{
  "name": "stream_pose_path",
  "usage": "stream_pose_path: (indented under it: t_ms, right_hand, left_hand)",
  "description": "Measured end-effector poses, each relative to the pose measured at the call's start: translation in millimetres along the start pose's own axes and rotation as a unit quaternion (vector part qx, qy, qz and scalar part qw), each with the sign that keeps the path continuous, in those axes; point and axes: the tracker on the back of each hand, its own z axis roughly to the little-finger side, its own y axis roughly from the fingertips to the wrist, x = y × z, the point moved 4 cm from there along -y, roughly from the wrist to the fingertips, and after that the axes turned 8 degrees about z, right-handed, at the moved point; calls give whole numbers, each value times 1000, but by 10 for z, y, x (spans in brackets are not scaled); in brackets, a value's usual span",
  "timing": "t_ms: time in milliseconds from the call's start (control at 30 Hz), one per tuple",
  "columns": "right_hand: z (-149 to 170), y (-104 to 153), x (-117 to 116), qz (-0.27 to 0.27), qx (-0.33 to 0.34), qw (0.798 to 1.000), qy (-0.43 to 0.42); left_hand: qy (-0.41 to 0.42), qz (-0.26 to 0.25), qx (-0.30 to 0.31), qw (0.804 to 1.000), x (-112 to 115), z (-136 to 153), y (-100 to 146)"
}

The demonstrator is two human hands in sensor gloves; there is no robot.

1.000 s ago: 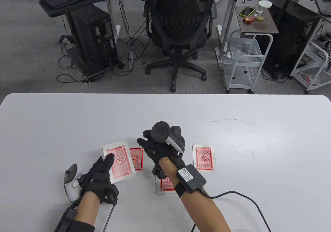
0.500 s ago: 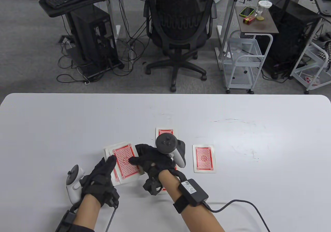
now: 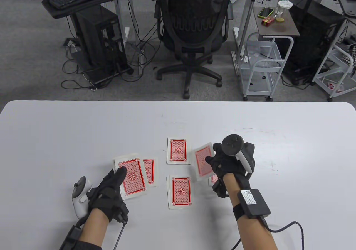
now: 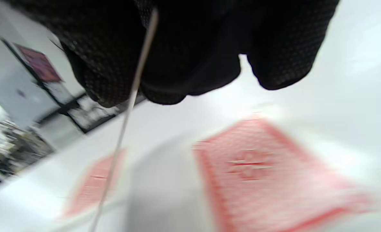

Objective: Four-player card dealing with fan arrangement

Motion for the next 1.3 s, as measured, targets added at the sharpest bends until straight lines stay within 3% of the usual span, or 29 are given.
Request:
stream_pose_path:
  t_ms: [100,233,333,433,533,633,700,767,900,967,1033,1133,1300]
  right_hand:
    - [234,-52,-133,9,-40,995,92]
    - [301,-71,-303,24,-52,967,247]
    - [256,-40,-252,32,-51,965,257]
    - [135,47,-53,55,-42,962,264]
    - [-132,210,101,58,-2,982,178]
    - [-541,438,100,39,64,996,53]
    - [-851,611,-37,-2,128,990,-65]
    - [-1108,776,-249,-50,167,969,-174]
    - [-1401,975,-642,-101,206,944,-236]
    - [-1436,1012,-744,-110,200,948,-224]
    - [-1391,1002,-741,-62,183,955,-223]
    - [-1318,965,-770,-85,171,952,-238]
    - [-1118,876,-727,-109,148,929,-322]
  left_hand:
    - [-4,-1,-4,1000,-10,10,-10]
    - [-7,-8,-10,1000,-31,26,1]
    - [-5,-12,-9,1000,-39,30,8]
    - [-3,-13,-4,1000,-24,20,18]
    - [-5,-9,2,1000,26,7,29]
    - [-4,-2,4,1000,100,19,30]
    - [-9,10,1,1000,166,38,27]
    - [-15,19,-4,1000,230,62,22]
    - [-35,35,-10,999,350,109,14]
    - [-43,40,-15,998,407,134,11]
    - [-40,37,-18,998,434,143,25]
    - [-61,37,-20,997,428,155,12]
    - [-35,51,-17,998,427,145,-2]
